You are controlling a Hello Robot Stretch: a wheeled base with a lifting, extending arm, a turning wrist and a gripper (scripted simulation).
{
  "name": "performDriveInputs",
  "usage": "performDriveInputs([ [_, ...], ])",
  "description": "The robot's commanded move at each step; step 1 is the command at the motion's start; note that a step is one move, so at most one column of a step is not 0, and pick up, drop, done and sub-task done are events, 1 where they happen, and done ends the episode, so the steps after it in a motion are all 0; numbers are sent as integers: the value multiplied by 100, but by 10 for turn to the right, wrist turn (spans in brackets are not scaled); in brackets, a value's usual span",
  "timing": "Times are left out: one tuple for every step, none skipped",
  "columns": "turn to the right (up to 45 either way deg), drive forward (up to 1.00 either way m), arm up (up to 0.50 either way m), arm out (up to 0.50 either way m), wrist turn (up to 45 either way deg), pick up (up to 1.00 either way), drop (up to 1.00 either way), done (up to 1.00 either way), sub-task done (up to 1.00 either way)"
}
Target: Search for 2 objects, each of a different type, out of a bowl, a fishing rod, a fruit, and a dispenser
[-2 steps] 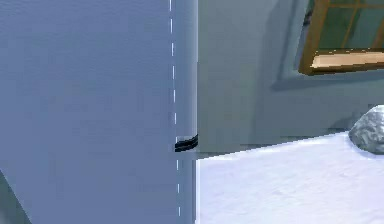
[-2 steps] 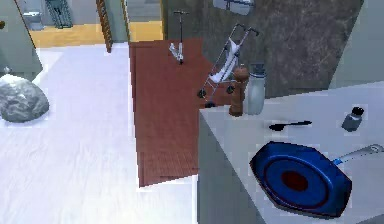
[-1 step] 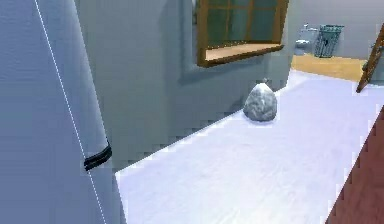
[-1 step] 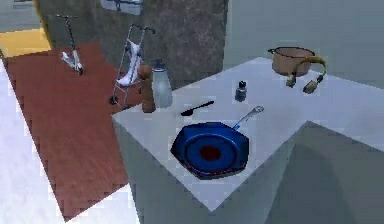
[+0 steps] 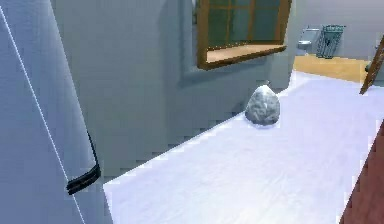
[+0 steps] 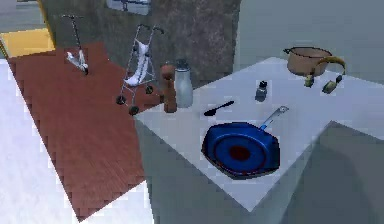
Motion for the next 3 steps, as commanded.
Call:
performDriveInputs([
  [390, 0, 0, 0, 0, 0, 0, 0, 0],
  [0, 5, 0, 0, 0, 0, 0, 0, 0],
  [450, 0, 0, 0, 0, 0, 0, 0, 0],
])
